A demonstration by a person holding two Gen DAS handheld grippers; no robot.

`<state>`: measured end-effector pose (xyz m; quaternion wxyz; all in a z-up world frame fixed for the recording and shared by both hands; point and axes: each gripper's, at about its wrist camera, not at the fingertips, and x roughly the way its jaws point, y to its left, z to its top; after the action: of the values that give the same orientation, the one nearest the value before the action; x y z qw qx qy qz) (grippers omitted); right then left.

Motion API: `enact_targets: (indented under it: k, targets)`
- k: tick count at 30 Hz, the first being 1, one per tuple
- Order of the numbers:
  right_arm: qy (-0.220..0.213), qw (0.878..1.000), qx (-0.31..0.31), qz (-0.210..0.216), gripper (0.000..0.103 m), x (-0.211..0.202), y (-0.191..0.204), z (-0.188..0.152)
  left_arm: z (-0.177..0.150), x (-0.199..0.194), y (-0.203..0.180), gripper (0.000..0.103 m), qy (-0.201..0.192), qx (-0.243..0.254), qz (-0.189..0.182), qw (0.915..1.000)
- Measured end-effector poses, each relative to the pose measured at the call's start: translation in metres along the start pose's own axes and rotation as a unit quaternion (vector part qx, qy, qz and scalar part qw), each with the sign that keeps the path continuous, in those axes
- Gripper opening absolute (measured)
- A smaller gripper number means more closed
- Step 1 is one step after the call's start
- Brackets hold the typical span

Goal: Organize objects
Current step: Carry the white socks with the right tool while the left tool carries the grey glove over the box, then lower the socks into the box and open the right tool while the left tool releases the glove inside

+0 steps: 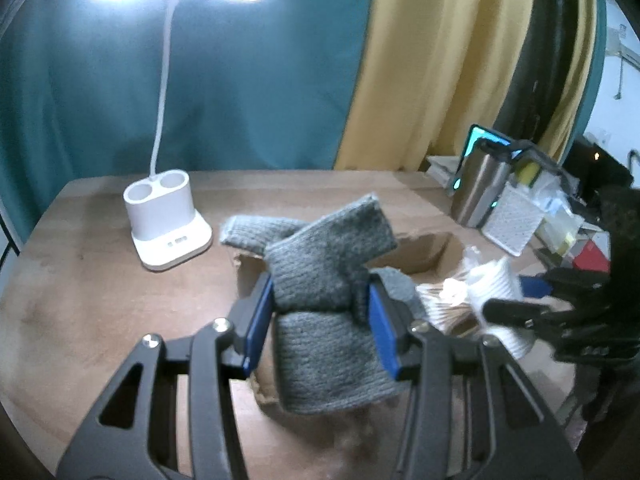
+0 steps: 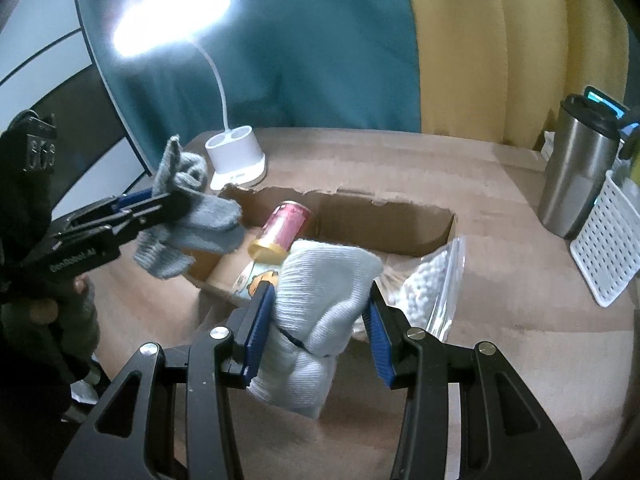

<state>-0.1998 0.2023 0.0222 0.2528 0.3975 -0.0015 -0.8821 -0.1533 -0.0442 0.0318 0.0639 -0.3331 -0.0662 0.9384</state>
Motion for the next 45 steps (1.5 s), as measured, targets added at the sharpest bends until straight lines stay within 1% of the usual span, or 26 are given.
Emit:
enact_targets:
  k: [5,12,17,22,25,27,30,36,45]
  targets:
    - [-0.002,1.0,-0.003,0.0,0.047,0.006,-0.002,0.008,-0.001,0.019,0.009,0.047,0.017,-0.009,0.005,0.9998]
    - [0.008,1.0,-0.003,0.001,0.047,0.017,-0.004,0.013,-0.005,0.035,0.009,0.047,0.035,-0.003,0.002,0.9994]
    - [0.012,1.0,-0.002,0.001,0.047,0.025,-0.006,0.017,-0.008,0.047,0.013,0.047,0.052,-0.009,0.002,0.9986]
    - [0.018,1.0,-0.002,0.006,0.047,0.035,-0.008,0.02,-0.009,0.052,0.014,0.049,0.064,-0.01,0.005,0.9979]
    - [0.022,1.0,-0.002,0.007,0.047,0.042,-0.01,0.022,-0.009,0.052,0.012,0.05,0.065,-0.005,0.01,0.9978]
    - [0.024,1.0,-0.003,0.008,0.047,0.045,-0.01,0.024,-0.008,0.052,0.012,0.05,0.068,-0.006,0.005,0.9976]
    - [0.023,1.0,-0.005,0.01,0.047,0.049,-0.011,0.027,-0.007,0.05,0.01,0.056,0.067,-0.005,0.004,0.9977]
    - [0.023,1.0,0.001,0.013,0.047,0.058,-0.016,0.031,-0.003,0.046,0.011,0.056,0.063,-0.004,0.014,0.9979]
    - [0.022,1.0,0.01,0.013,0.046,0.065,-0.016,0.035,0.001,0.041,0.014,0.056,0.054,0.0,0.01,0.9985]
